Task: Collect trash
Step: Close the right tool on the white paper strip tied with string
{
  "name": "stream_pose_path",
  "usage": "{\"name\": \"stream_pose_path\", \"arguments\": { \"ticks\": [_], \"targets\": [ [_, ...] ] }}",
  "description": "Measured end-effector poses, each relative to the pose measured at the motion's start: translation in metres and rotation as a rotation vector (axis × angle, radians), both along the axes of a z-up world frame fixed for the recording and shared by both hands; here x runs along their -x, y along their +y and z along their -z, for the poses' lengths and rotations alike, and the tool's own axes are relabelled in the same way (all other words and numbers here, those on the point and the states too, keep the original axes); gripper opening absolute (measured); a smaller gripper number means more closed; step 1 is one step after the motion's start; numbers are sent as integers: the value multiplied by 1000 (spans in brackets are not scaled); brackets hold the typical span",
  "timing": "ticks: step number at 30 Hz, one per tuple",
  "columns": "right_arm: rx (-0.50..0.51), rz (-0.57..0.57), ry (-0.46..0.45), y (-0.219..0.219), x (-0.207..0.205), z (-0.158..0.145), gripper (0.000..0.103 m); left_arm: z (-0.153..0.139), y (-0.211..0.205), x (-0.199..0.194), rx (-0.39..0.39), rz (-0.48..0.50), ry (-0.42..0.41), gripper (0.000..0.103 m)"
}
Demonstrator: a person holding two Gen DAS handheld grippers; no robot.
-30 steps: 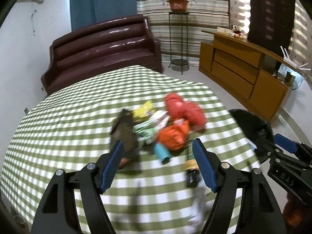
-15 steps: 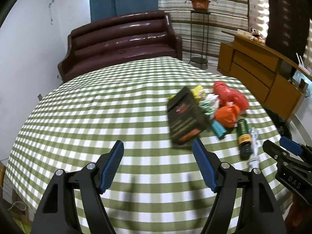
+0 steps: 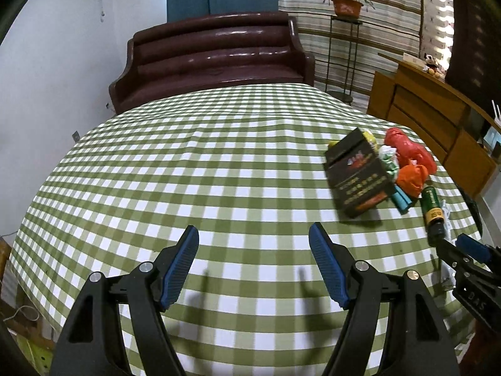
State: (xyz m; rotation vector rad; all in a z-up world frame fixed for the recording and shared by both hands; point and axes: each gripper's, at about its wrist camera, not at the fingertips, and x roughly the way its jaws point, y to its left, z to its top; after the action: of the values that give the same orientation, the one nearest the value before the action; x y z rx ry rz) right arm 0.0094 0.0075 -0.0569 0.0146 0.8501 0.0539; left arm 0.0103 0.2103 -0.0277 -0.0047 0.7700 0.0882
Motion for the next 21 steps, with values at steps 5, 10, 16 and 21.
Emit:
{"name": "stream_pose_path", "arguments": {
  "ticks": [5,10,16,21],
  "targets": [
    [12,0,18,4,0,3,32,3,7,3,9,-11,10,71],
    [22,-7,24,6,3,5,29,4,6,3,16,-5,13,71],
    [15,-1,24,3,5,4,20,4,0,1,18,7,14,71],
    [5,7,18,-1,4,3,18,5,-3,0,18,9,18,71]
  ]
}}
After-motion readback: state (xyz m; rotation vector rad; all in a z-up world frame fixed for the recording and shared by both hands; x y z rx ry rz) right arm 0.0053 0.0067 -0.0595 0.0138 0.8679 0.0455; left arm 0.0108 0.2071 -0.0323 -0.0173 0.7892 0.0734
